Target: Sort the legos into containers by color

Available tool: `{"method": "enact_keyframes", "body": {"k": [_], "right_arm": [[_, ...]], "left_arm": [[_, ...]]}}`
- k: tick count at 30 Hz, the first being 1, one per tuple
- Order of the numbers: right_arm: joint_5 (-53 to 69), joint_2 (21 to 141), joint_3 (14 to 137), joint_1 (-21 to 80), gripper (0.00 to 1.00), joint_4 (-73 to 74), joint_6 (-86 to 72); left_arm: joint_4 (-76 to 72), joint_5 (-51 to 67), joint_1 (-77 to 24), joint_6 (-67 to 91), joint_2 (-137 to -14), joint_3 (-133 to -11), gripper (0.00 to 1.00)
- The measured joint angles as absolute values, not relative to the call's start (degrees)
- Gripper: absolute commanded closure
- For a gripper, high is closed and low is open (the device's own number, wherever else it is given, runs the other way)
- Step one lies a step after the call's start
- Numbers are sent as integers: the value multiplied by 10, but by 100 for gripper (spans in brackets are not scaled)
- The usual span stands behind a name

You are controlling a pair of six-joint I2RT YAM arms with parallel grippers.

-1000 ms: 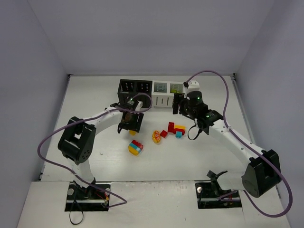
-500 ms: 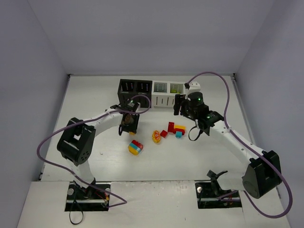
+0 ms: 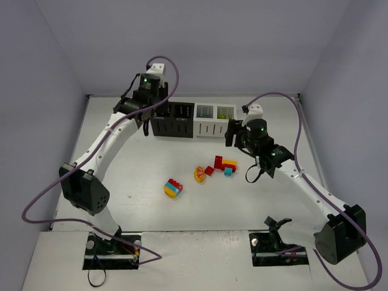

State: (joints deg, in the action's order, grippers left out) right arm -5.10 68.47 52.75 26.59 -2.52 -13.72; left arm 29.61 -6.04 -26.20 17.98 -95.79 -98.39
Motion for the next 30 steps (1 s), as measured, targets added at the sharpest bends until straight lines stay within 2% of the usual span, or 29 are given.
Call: {"method": "enact_keyframes", "body": {"k": [7, 9, 12, 18, 21, 26, 30], "right_arm": [[-49, 658, 519, 265, 33, -20, -140], [-46, 652, 515, 265, 33, -19, -142], [-42, 642, 507, 265, 33, -15, -146], [-41, 638, 503, 265, 33, -8, -148], [-41, 639, 503, 265, 33, -7, -148], [-41, 647, 503, 257, 33, -6, -145], [-41, 660, 503, 246, 34, -6, -145]], "left_arm": [[294, -58, -209, 156, -1088, -1101, 90], [297, -50, -202, 152, -1129, -1121, 83], [308, -38, -195, 150, -1187, -1151, 79], [338, -28, -190, 139, -1232, -1185, 41], [340, -27, -190, 136, -1223, -1185, 35], [340, -13, -193, 137, -1175, -1145, 34], [334, 3, -216, 143, -1098, -1060, 34]]}}
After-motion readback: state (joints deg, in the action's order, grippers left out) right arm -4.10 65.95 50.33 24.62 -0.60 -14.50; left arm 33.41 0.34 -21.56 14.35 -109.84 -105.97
